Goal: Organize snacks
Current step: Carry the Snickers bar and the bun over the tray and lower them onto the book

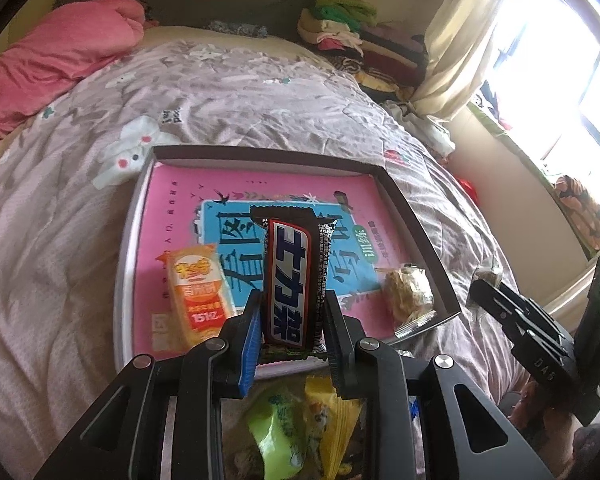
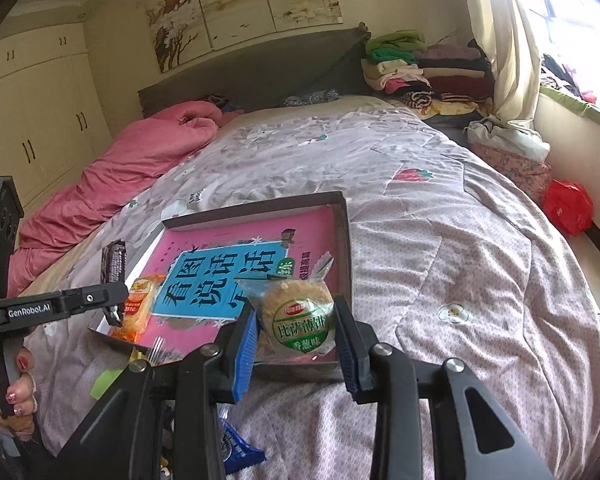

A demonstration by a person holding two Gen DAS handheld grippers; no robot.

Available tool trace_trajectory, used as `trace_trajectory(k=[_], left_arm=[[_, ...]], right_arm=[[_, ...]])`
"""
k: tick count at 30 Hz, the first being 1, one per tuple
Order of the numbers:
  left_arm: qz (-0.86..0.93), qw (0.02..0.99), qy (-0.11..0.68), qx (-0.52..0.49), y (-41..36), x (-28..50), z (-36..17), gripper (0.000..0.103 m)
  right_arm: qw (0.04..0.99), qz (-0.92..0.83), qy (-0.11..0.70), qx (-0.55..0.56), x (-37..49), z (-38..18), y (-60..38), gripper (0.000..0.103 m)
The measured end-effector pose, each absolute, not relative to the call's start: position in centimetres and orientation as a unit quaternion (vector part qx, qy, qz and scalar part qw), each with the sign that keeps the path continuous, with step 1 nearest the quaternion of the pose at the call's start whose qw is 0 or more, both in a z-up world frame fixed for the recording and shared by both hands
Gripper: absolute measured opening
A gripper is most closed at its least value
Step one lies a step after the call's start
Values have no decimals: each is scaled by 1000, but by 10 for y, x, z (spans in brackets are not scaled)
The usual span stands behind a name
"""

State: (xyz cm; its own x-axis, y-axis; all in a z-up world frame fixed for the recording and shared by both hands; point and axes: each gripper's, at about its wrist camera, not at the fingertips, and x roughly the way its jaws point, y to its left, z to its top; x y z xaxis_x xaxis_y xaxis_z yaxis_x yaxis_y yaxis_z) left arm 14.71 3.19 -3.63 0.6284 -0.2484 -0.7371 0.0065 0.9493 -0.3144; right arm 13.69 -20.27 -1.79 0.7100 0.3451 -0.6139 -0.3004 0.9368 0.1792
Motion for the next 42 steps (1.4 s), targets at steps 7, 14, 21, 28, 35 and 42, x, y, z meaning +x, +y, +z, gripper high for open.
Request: trace_trajectory(k=[7,14,21,28,35,42], left_arm=[[-74,886,435,-141,27,158,-47,29],[-73,882,443,-142,27,166,-56,29],[-68,876,455,-144,28,173,-69,29],[-69,873,460,-145,28,175,-75,29],[-70,872,461,-147,28,175,-75,29],[-70,871,464,-148,28,174,-76,29]], right_arm=[[925,157,344,28,149,-24,-204,36],[924,142,355,8,160,-36,-199,36],[925,133,355,-10,166,-42,-192,36],[923,143,356,-14,168,-44,-184,36],[915,149,374,-21,170,-55,-176,36],[904,162,396,-8,173,-66,-172,36]])
